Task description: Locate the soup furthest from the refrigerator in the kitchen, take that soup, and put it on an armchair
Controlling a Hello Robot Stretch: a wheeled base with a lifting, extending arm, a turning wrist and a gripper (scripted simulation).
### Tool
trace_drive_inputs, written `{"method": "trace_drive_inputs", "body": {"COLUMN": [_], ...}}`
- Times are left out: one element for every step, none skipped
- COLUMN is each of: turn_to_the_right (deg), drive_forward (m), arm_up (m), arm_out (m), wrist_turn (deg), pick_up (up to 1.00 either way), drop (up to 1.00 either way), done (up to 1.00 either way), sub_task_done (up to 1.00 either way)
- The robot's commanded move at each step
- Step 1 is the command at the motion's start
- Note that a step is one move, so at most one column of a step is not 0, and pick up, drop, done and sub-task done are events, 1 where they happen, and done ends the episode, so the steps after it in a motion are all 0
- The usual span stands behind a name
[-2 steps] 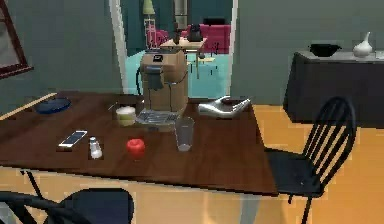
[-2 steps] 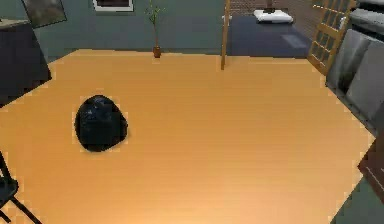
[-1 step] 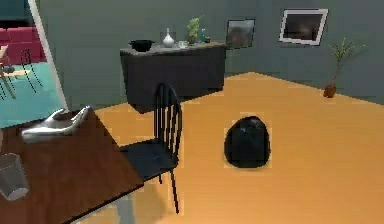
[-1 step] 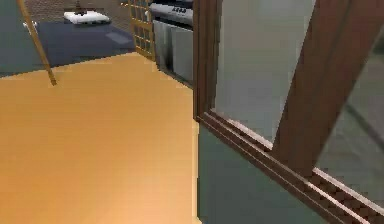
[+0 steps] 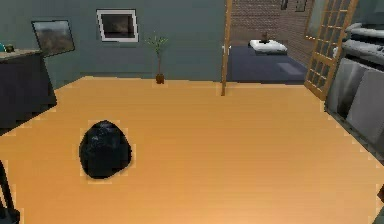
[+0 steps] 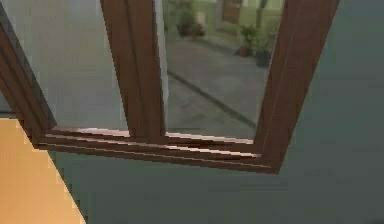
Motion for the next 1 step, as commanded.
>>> {"method": "trace_drive_inputs", "body": {"turn_to_the_right": [0.0], "drive_forward": [0.45], "arm_up": [0.0], "arm_out": [0.0], "wrist_turn": [0.0], "pick_up": [0.0], "drop": [0.0], "done": [0.0], "sub_task_done": [0.0]}}
